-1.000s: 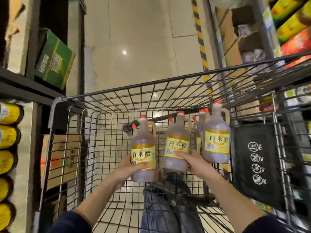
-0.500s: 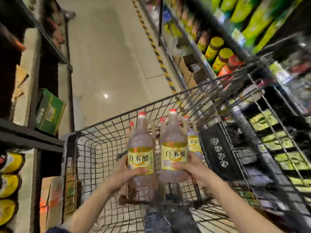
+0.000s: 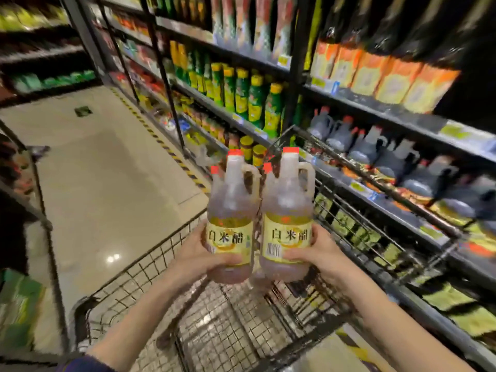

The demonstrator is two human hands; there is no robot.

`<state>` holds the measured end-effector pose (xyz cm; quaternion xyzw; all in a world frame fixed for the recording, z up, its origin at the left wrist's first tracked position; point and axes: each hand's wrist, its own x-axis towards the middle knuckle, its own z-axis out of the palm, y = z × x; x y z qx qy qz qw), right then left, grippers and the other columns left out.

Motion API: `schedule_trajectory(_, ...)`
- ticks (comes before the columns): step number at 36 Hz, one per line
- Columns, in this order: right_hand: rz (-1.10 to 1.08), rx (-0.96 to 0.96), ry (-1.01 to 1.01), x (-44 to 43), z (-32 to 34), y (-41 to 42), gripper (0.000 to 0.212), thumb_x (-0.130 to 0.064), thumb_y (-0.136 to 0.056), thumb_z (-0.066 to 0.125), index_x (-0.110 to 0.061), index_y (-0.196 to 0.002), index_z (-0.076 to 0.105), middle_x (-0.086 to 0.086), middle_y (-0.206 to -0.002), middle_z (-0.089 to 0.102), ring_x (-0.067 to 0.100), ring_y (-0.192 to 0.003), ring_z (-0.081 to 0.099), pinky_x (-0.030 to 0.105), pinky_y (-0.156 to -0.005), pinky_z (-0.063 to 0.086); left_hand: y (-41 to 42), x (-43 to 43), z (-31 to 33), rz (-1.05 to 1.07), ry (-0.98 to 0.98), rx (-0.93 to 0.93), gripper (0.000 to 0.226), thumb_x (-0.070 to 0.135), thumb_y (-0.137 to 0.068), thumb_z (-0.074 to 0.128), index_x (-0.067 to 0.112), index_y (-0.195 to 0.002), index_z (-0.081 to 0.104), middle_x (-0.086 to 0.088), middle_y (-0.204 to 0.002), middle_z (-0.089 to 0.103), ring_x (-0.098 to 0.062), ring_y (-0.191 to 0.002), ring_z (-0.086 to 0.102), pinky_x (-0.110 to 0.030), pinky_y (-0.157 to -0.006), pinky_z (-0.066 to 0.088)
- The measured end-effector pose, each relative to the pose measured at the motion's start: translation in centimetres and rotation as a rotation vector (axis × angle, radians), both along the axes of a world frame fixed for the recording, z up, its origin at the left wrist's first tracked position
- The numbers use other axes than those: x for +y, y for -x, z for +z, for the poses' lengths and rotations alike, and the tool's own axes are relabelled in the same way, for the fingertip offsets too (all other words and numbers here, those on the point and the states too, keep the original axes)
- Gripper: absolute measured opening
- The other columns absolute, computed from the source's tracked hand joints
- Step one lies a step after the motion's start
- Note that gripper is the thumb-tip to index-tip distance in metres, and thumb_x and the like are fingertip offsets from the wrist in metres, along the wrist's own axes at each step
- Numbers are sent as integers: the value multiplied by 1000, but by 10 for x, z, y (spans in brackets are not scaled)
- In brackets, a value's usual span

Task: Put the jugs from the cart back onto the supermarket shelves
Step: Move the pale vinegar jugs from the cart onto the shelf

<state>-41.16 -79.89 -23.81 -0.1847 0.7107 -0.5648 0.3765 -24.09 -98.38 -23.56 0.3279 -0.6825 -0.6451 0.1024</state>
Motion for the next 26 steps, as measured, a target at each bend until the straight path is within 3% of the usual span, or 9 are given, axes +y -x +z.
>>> schedule_trajectory(3, -67, 77, 51, 25, 27, 9, 65, -1, -50, 90, -25, -96, 52, -3, -98, 66, 3, -82, 65, 16, -64, 53, 25, 18, 23, -52, 62, 78, 87, 36, -25, 88, 24, -104, 56, 3, -91, 73, -13, -86, 70, -28, -71, 55)
schedule_trajectory(6, -150, 143, 85, 53, 49, 19, 80, -23, -31, 90, -27, -102, 53, -2, -105, 68, 12, -94, 66, 28, -77, 54, 52, 36, 42, -94, 103, 160, 87, 34, -24, 88, 22, -104, 56, 4, -89, 74, -12, -84, 70, -25, -68, 55)
schedule_trajectory(12, -267, 283, 125, 124, 87, 37, 98, -25, -32, 98, -25, -117, 50, -7, -109, 67, 9, -98, 65, 26, -78, 54, 107, 84, 81, -209, 176, 275, 92, 34, -25, 89, 19, -109, 55, 4, -95, 73, -10, -90, 70, -29, -76, 57)
schedule_trajectory(16, -348, 372, 137, 171, 108, 53, 98, -31, -27, 97, -26, -113, 51, -10, -108, 66, 7, -98, 64, 27, -78, 53, 142, 124, 102, -279, 214, 336, 96, 33, -26, 89, 15, -112, 53, -3, -102, 71, -19, -96, 69, -36, -81, 57)
schedule_trajectory(19, -382, 415, 162, 206, 120, 64, 91, -23, -34, 90, -21, -117, 51, -6, -110, 66, 10, -101, 64, 33, -82, 54, 166, 154, 113, -295, 245, 395, 87, 35, -26, 89, 23, -105, 55, -6, -104, 70, -22, -99, 68, -41, -84, 56)
schedule_trajectory(23, -423, 488, 193, 259, 137, 81, 105, -31, -31, 90, -14, -125, 48, 0, -113, 68, 13, -101, 67, 37, -83, 56, 197, 203, 129, -359, 216, 473, 83, 24, -34, 96, 29, -104, 52, 4, -103, 69, -5, -91, 68, -25, -75, 58)
schedule_trajectory(26, -462, 532, 212, 292, 150, 96, 104, -35, -28, 88, -16, -123, 48, -1, -111, 69, 12, -100, 67, 36, -82, 56, 217, 238, 142, -399, 204, 528, 85, 31, -34, 92, 30, -108, 51, 5, -104, 68, -3, -93, 67, -18, -71, 55)
